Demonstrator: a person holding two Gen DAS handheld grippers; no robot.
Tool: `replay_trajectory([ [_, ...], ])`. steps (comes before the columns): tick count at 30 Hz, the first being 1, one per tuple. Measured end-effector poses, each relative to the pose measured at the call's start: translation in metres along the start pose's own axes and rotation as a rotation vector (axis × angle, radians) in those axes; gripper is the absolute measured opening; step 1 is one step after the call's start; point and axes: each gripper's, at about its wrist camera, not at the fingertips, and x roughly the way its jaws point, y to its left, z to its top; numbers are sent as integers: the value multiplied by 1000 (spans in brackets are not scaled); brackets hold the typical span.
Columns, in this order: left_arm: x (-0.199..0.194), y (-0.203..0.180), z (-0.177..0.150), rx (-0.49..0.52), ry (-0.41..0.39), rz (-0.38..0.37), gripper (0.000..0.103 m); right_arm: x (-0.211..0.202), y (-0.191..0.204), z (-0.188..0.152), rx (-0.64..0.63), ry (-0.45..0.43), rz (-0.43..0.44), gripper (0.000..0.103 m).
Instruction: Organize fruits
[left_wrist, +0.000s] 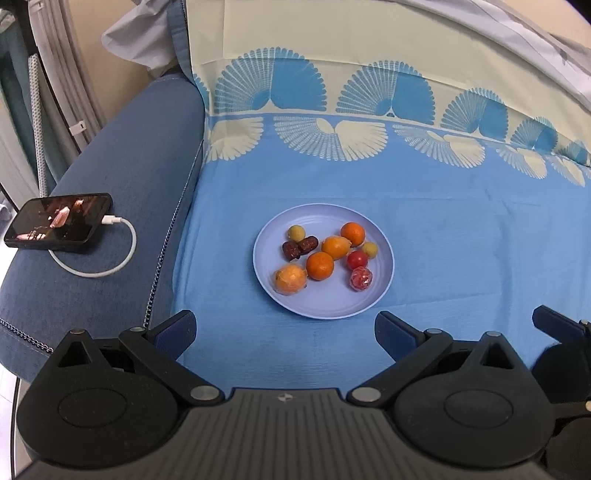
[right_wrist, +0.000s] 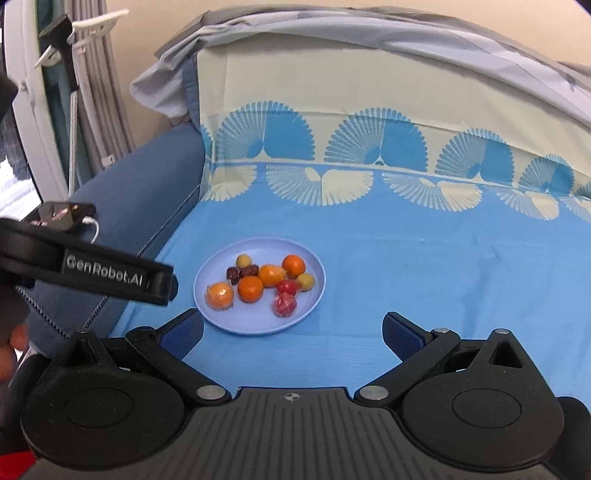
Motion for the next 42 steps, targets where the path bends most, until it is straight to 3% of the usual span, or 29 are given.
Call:
replay_trajectory([
  [9,14,2,-3,-27,51,25,103,1,-1,-5,-11,-2,-19,102],
  [16,15,-1,-5,11,26,63,103,5,-2,-5,-23,4,-33,102],
  [42,16,-2,-5,26,20,83,103,8,2,3,-62,-21,-49,102],
])
